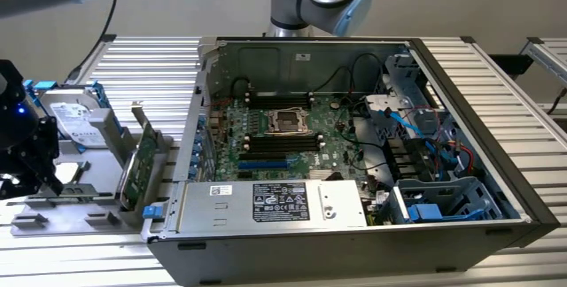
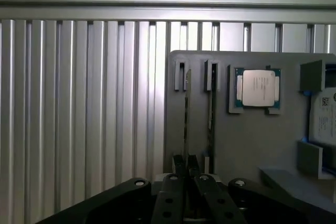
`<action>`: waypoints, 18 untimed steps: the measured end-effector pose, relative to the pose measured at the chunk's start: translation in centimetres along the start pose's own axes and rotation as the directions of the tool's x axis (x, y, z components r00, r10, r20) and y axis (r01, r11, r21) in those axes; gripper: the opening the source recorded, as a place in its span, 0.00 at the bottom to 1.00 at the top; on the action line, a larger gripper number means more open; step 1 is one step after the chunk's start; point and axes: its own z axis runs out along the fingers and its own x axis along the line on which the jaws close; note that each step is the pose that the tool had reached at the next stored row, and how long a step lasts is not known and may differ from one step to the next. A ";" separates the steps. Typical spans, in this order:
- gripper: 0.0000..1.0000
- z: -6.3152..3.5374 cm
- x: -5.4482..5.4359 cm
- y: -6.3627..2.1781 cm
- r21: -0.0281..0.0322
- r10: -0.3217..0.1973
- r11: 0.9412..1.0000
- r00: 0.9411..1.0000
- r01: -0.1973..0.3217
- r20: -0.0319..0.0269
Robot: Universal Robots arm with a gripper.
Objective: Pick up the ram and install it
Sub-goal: 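Pick up the ram and move it above insertion slot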
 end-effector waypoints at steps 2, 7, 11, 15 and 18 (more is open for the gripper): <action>0.14 -0.91 0.0 -0.41 0.000 -0.002 1.000 1.000 0.002 0.001; 0.14 -3.14 0.1 -1.67 -0.001 -0.006 1.000 1.000 0.006 0.003; 0.14 -4.29 0.1 -2.81 -0.002 -0.010 1.000 1.000 0.010 0.006; 0.14 -5.28 0.2 -3.78 -0.002 -0.015 1.000 1.000 0.015 0.009; 0.14 -6.23 0.2 -4.21 -0.002 -0.020 1.000 1.000 0.020 0.012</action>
